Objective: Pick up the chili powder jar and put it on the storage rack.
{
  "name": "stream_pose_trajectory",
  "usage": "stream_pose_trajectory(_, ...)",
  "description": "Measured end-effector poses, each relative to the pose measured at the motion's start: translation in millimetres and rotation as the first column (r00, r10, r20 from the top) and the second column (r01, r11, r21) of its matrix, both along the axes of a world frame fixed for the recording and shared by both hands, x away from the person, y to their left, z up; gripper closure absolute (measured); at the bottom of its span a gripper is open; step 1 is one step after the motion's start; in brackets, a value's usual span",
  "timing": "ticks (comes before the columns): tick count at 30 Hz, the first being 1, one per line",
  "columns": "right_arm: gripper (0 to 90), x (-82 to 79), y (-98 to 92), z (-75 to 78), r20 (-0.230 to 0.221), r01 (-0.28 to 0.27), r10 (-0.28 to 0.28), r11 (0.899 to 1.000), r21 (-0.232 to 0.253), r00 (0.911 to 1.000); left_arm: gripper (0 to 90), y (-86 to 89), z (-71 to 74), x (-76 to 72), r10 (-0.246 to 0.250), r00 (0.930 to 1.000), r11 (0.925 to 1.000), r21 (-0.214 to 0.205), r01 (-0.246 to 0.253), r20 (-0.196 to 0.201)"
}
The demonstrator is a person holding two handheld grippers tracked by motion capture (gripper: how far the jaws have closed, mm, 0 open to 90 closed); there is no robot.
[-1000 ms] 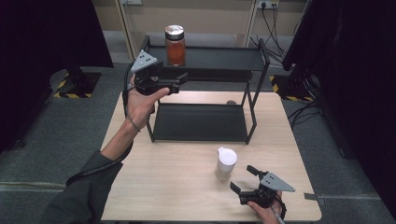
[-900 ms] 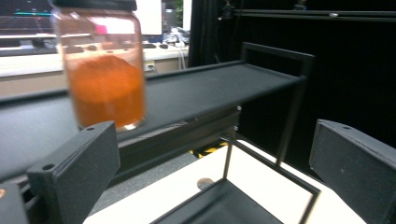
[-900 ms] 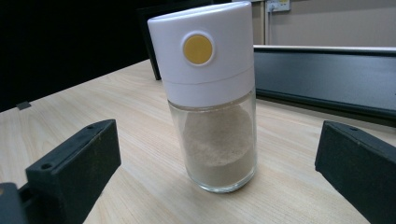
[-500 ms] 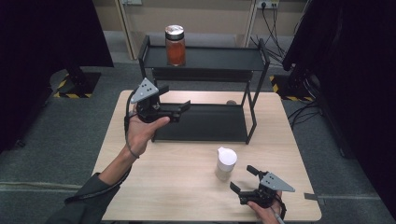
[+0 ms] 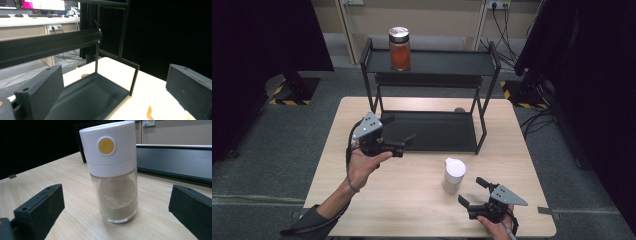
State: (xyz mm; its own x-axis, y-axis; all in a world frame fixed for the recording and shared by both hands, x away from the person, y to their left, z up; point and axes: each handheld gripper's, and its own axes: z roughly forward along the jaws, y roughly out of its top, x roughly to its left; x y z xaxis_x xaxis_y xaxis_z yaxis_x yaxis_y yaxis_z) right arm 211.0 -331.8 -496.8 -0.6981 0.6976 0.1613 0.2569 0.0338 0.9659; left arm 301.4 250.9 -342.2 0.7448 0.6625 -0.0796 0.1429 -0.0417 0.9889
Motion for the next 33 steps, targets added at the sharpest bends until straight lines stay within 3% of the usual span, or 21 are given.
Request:
stream_pose_trajectory(18, 0.4, 0.2, 0.3, -0.3, -0.002, 0.002, -0.002, 1.0, 0.0, 1.0, 1.1, 1.8, -51.3, -24.3, -0.043, 0.9984, 0.999, -0.016, 0.042, -0.037)
stream_pose_trajectory(23, 0.4, 0.8, 0.8, -0.2, -0.001, 0.001, -0.001, 1.0, -0.003, 1.0, 1.1, 1.7, -62.2, -29.9, -0.046, 0.9983, 0.9989, -0.005, 0.046, -0.037)
stream_pose_trajectory(33, 0.4, 0.5, 0.9, -0.2, 0.001, 0.001, -0.001, 1.0, -0.003, 1.0, 0.8, 7.3, -92.1, -40.1, -0.056, 0.9978, 0.998, -0.03, 0.055, -0.035)
